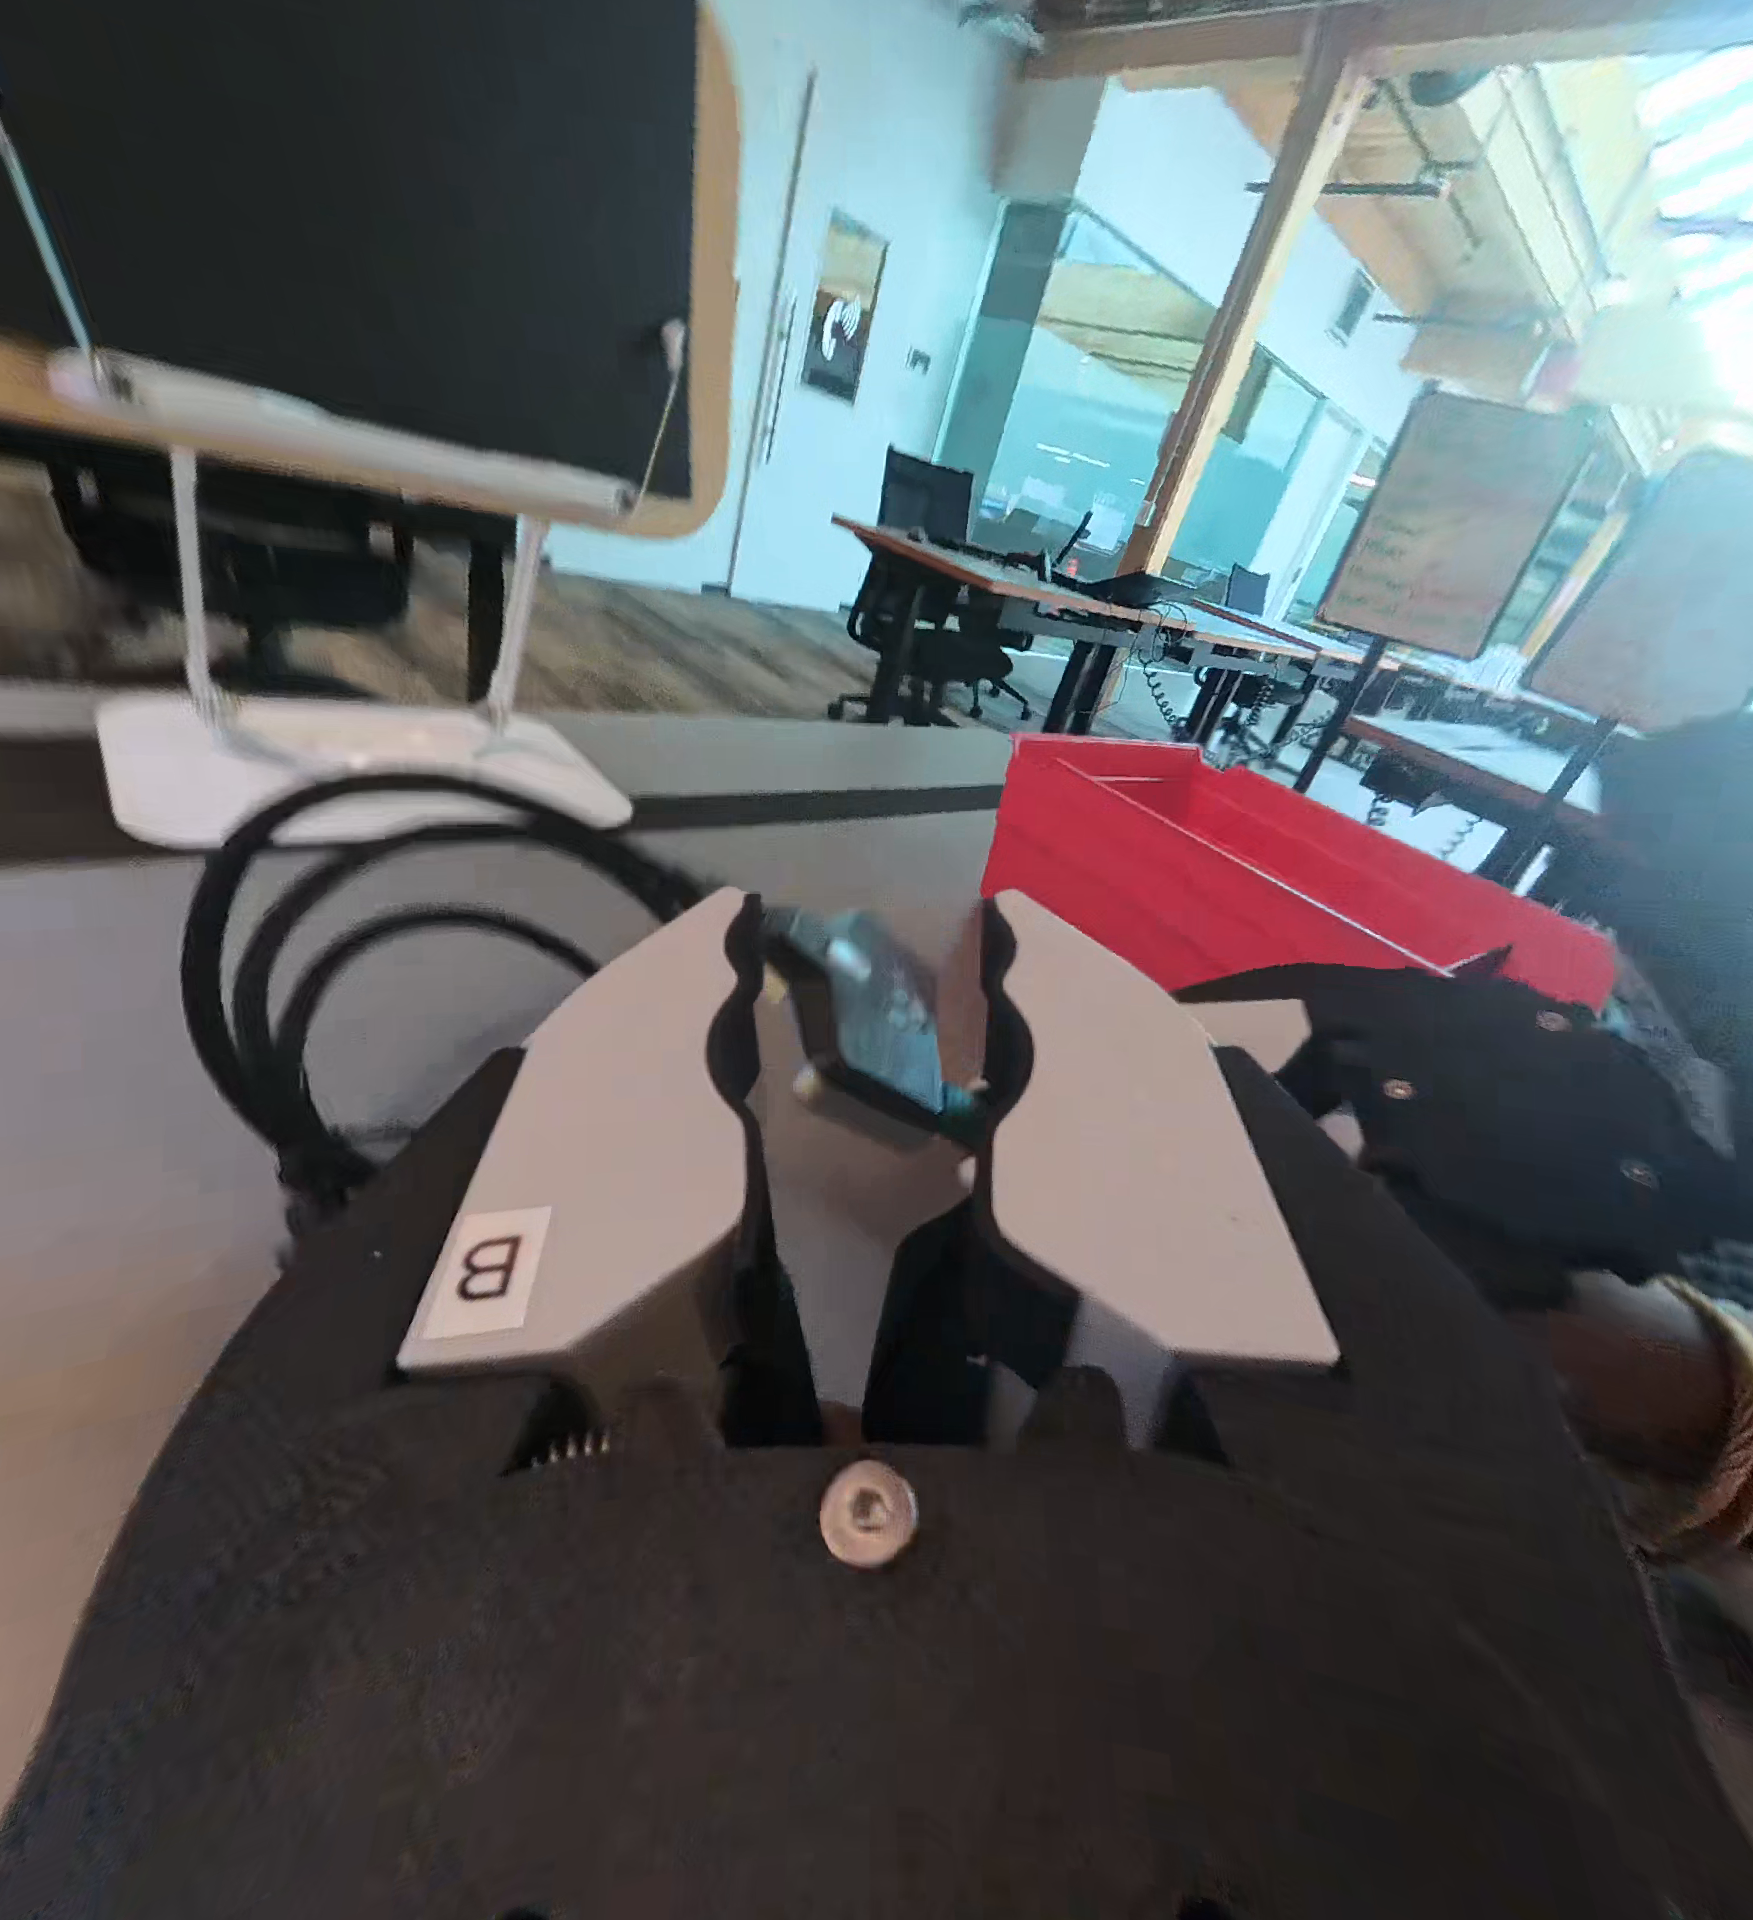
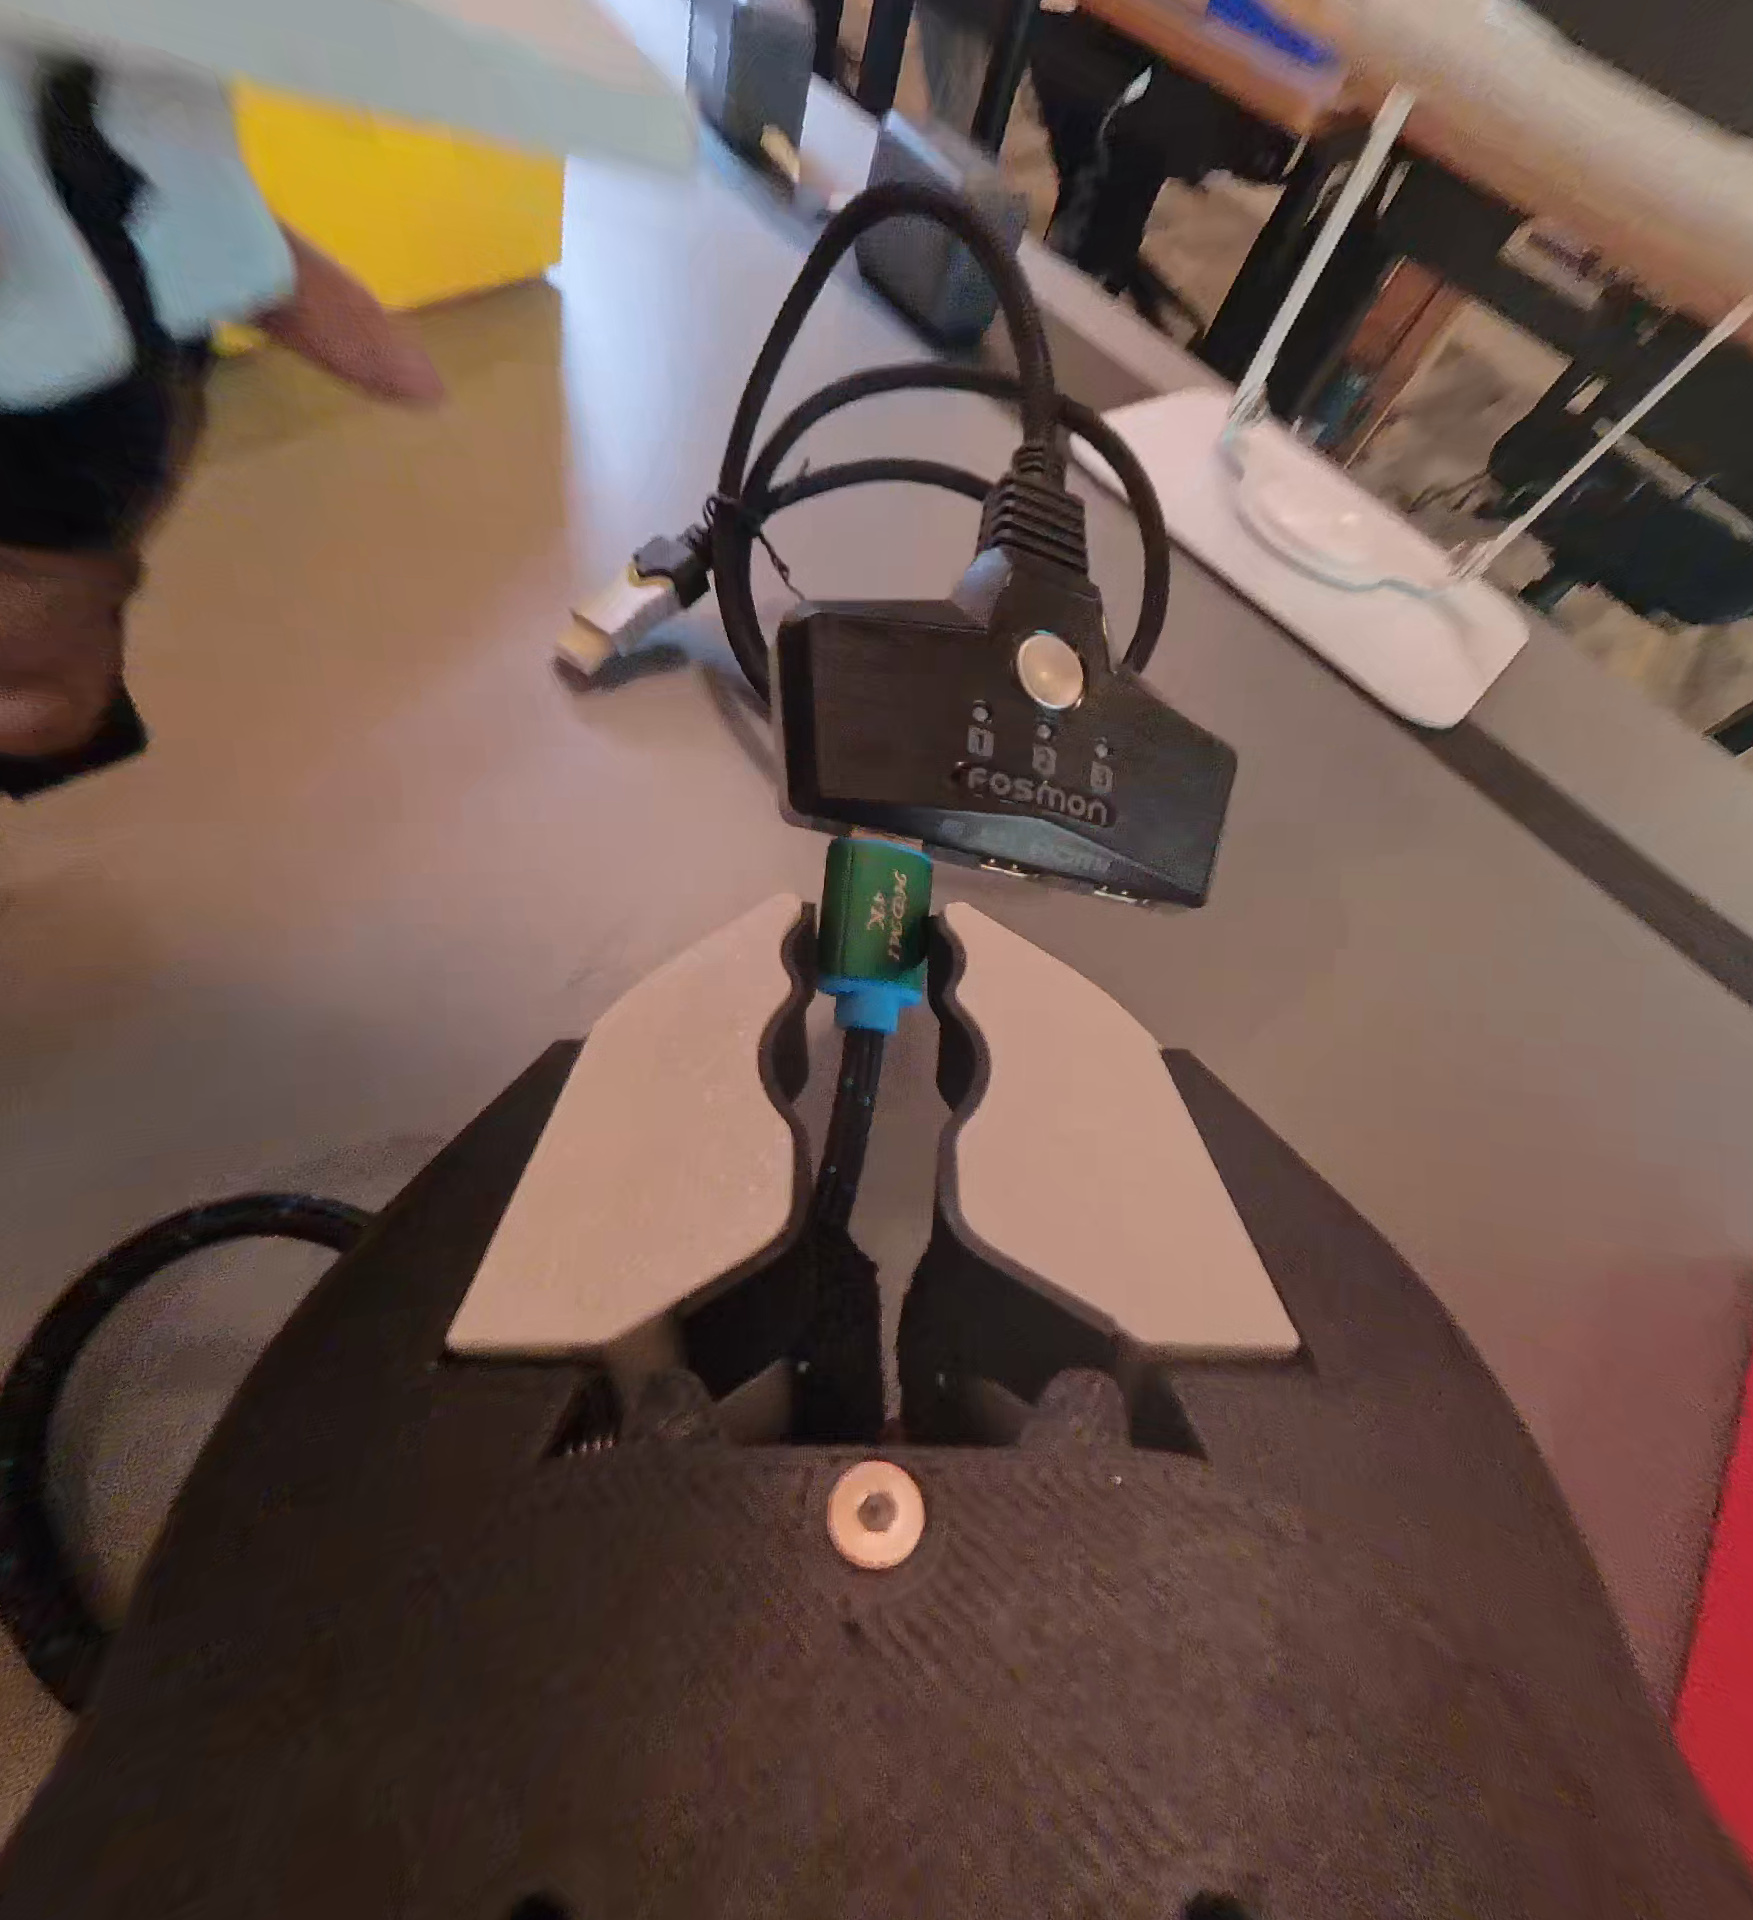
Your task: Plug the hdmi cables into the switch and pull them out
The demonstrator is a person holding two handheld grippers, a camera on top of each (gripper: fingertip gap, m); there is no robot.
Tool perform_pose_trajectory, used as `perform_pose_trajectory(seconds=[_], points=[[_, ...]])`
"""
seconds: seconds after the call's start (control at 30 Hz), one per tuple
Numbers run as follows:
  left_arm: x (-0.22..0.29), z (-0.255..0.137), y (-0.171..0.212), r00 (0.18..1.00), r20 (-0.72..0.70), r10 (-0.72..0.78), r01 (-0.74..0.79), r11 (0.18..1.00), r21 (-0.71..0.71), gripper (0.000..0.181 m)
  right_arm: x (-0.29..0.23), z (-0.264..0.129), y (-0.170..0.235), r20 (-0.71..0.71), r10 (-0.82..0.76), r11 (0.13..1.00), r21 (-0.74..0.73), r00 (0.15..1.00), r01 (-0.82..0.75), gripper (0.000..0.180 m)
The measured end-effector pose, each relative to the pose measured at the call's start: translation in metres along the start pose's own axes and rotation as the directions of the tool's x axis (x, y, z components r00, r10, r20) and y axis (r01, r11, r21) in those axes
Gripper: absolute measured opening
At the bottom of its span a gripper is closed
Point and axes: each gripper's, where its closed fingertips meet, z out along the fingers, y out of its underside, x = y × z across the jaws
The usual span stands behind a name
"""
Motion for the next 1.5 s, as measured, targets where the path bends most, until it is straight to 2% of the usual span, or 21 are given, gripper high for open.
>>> perform_pose_trajectory(seconds=[0.07, 0.13, 0.23, 0.3, 0.37, 0.47, 0.53, 0.57, 0.6, 0.7, 0.77, 0.97, 1.03, 1.13, 1.27, 1.43, 1.5], points=[[0.015, -0.004, -0.006, 0.995, -0.039, 0.087, -0.086, 0.996, 0.026, 0.044, -0.002, 0.004, 0.008, 0.01, -0.018, 0.999, -0.049, 1.0, 0.019, 0.018], [0.028, -0.011, -0.01, 0.984, -0.067, 0.163, -0.161, 0.986, 0.032, 0.05, 0.001, 0.002, 0.005, -0.012, -0.049, 0.998, -0.024, 0.999, 0.049, 0.015], [0.042, -0.036, -0.026, 0.971, -0.101, 0.218, -0.21, 0.974, 0.083, 0.053, 0.004, -0.011, -0.018, -0.003, -0.007, 0.994, 0.112, 1.0, 0.007, 0.018], [0.034, -0.061, -0.04, 0.966, -0.078, 0.246, -0.24, 0.967, 0.082, 0.053, 0.007, -0.022, -0.036, 0.031, 0.06, 0.969, 0.237, 0.998, -0.066, 0.021], [0.004, -0.089, -0.049, 0.959, -0.002, 0.283, -0.283, 0.959, -0.025, 0.053, 0.012, -0.032, -0.049, 0.055, 0.117, 0.93, 0.345, 0.992, -0.129, 0.022], [-0.08, -0.146, -0.057, 0.886, 0.25, 0.391, -0.308, 0.898, -0.315, 0.053, 0.016, -0.038, -0.057, 0.095, 0.181, 0.89, 0.407, 0.979, -0.204, 0.021], [-0.15, -0.199, -0.059, 0.742, 0.451, 0.496, -0.231, 0.82, -0.523, 0.052, 0.017, -0.036, -0.055, 0.114, 0.204, 0.885, 0.404, 0.972, -0.233, 0.022], [-0.178, -0.224, -0.056, 0.666, 0.498, 0.555, -0.18, 0.768, -0.615, 0.051, 0.017, -0.035, -0.054, 0.116, 0.209, 0.886, 0.399, 0.971, -0.239, 0.021], [-0.198, -0.243, -0.049, 0.63, 0.504, 0.591, -0.128, 0.719, -0.683, 0.046, 0.017, -0.033, -0.053, 0.114, 0.211, 0.888, 0.394, 0.971, -0.239, 0.021], [-0.234, -0.267, -0.018, 0.638, 0.49, 0.595, 0.031, 0.615, -0.788, 0.045, 0.011, -0.031, -0.054, 0.124, 0.194, 0.893, 0.388, 0.973, -0.228, 0.021], [-0.249, -0.27, -0.007, 0.606, 0.468, 0.643, 0.059, 0.551, -0.833, 0.045, 0.009, -0.034, -0.057, 0.117, 0.174, 0.891, 0.405, 0.978, -0.207, 0.021], [-0.279, -0.271, 0.023, 0.569, 0.437, 0.696, 0.158, 0.429, -0.889, 0.046, 0.013, -0.035, -0.057, 0.102, 0.175, 0.888, 0.414, 0.979, -0.202, 0.02], [-0.289, -0.277, 0.027, 0.537, 0.438, 0.721, 0.181, 0.408, -0.895, 0.037, 0.014, -0.035, -0.057, 0.105, 0.18, 0.887, 0.413, 0.978, -0.208, 0.019], [-0.296, -0.286, 0.023, 0.462, 0.448, 0.765, 0.172, 0.418, -0.892, 0.008, 0.013, -0.036, -0.059, 0.094, 0.168, 0.886, 0.421, 0.981, -0.192, 0.019], [-0.274, -0.285, -0.007, 0.411, 0.499, 0.763, 0.073, 0.518, -0.852, 0.007, 0.012, -0.035, -0.059, 0.078, 0.144, 0.892, 0.422, 0.986, -0.164, 0.019], [-0.229, -0.279, -0.086, 0.317, 0.6, 0.734, -0.126, 0.66, -0.74, 0.007, 0.009, -0.033, -0.057, 0.077, 0.129, 0.896, 0.419, 0.989, -0.149, 0.019], [-0.206, -0.266, -0.119, 0.325, 0.638, 0.698, -0.259, 0.714, -0.65, 0.008, 0.008, -0.034, -0.059, 0.087, 0.122, 0.891, 0.428, 0.989, -0.147, 0.019]])
